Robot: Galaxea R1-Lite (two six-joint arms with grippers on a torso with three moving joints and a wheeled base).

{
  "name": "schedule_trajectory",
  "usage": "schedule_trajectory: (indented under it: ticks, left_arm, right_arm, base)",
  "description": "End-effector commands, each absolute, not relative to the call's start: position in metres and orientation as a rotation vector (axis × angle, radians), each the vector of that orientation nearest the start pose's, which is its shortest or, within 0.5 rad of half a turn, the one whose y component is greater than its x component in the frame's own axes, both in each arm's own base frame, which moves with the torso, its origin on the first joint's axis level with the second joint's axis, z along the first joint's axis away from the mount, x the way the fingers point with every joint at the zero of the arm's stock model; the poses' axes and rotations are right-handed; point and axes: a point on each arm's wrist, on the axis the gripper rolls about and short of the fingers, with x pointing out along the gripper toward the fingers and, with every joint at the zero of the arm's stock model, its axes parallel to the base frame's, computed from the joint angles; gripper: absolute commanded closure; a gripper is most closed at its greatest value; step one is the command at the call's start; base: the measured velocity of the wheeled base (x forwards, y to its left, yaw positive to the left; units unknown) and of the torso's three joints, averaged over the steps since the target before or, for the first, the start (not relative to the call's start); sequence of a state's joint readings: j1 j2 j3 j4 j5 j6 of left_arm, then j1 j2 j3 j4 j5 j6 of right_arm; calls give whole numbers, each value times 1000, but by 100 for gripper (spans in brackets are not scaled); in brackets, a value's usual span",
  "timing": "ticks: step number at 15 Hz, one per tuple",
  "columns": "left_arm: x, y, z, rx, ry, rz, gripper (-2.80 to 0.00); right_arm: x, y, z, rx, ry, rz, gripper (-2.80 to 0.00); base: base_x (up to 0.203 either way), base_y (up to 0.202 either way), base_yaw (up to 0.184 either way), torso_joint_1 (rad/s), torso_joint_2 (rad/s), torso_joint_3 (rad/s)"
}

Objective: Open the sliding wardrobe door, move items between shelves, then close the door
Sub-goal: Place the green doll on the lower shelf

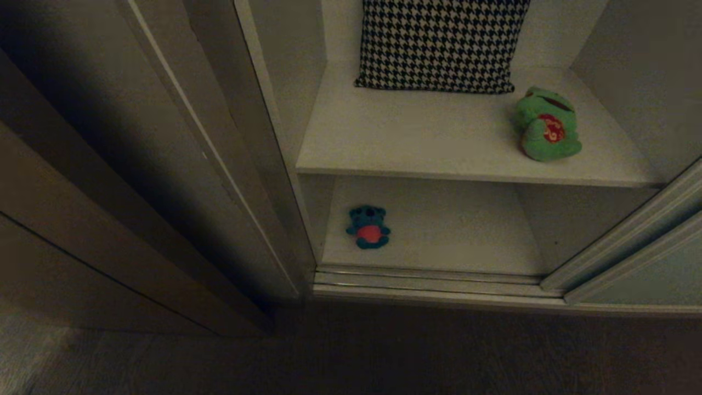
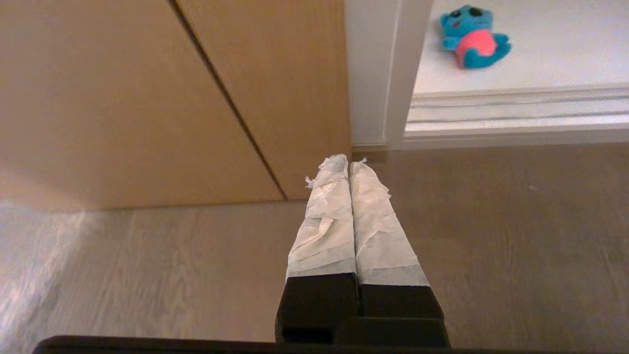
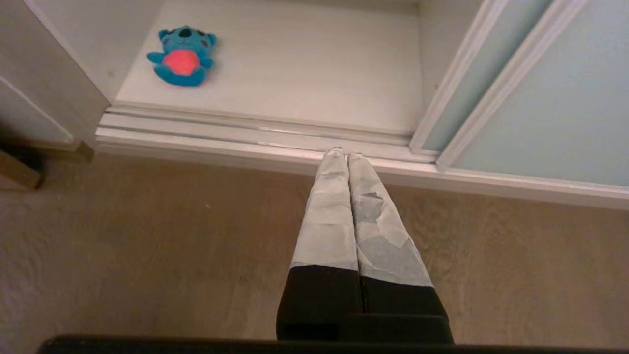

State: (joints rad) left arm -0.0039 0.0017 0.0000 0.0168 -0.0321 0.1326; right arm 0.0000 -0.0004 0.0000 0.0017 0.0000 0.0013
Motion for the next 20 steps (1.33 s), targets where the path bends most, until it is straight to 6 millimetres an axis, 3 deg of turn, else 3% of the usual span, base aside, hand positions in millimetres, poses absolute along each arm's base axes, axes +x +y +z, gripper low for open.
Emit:
schedule_trajectory:
  ticks: [1,20]
  left_arm:
    - [-23,-1,74,132,18,-35,0]
    - [-23,0,74,80,14,-31,0]
  right_arm:
    - [-23,0,75,2,3,0,0]
    - [-23,0,75,4,3,-2,0]
  base:
    - [0,0,0,0,0,0]
    - [0,0,0,0,0,0]
